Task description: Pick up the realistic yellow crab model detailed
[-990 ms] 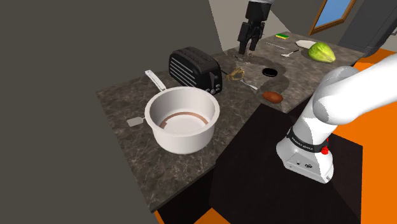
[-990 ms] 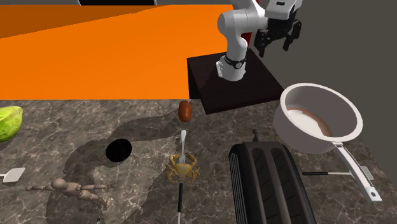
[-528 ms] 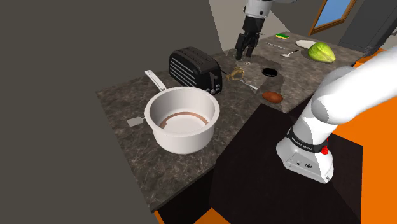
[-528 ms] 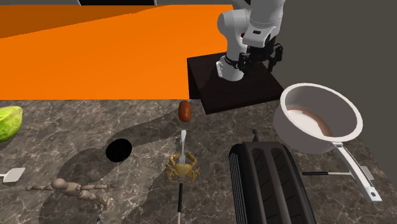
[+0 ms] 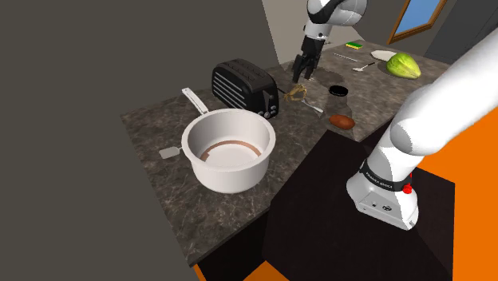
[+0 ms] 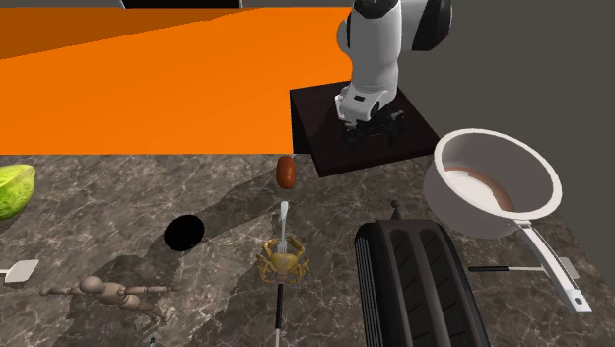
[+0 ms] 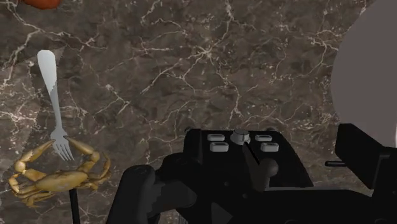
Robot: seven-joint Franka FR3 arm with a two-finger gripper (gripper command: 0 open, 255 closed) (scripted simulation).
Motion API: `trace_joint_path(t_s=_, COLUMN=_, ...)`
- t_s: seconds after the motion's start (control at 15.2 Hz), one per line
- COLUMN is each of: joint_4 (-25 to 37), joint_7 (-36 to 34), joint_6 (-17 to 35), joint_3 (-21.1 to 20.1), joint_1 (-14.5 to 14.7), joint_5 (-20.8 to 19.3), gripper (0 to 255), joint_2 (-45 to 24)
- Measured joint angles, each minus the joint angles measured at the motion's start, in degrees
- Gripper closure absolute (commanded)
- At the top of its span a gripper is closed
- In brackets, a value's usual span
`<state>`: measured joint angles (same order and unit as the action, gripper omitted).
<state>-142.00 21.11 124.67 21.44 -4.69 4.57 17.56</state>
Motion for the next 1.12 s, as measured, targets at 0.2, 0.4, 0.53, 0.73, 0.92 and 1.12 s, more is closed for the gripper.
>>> trace_joint_path(t_s=0.2, joint_4=2.27, joint_7=3.78, joint_6=3.76, joint_3=2.36, joint_1=0.35, joint_5=3.00, gripper=0, joint_2=-6.11)
trace_joint_path(t_s=0.4, joint_4=6.19, joint_7=8.93, joint_6=6.24, joint_3=4.79, joint_1=0.27, joint_5=7.42, gripper=0, joint_2=-13.19)
trace_joint_path(t_s=0.53, joint_4=7.97, joint_7=12.62, joint_6=8.24, joint_3=5.79, joint_1=-0.11, joint_5=10.99, gripper=0, joint_2=-17.73)
trace_joint_path(t_s=0.73, joint_4=11.85, joint_7=18.41, joint_6=10.12, joint_3=6.37, joint_1=-1.62, joint_5=17.02, gripper=0, joint_2=-25.00)
trace_joint_path(t_s=0.92, joint_4=16.42, joint_7=23.02, joint_6=10.72, joint_3=5.85, joint_1=-3.96, joint_5=22.37, gripper=0, joint_2=-31.60)
trace_joint_path(t_s=1.12, joint_4=21.94, joint_7=26.82, joint_6=10.54, joint_3=4.76, joint_1=-7.05, joint_5=26.98, gripper=0, joint_2=-38.22)
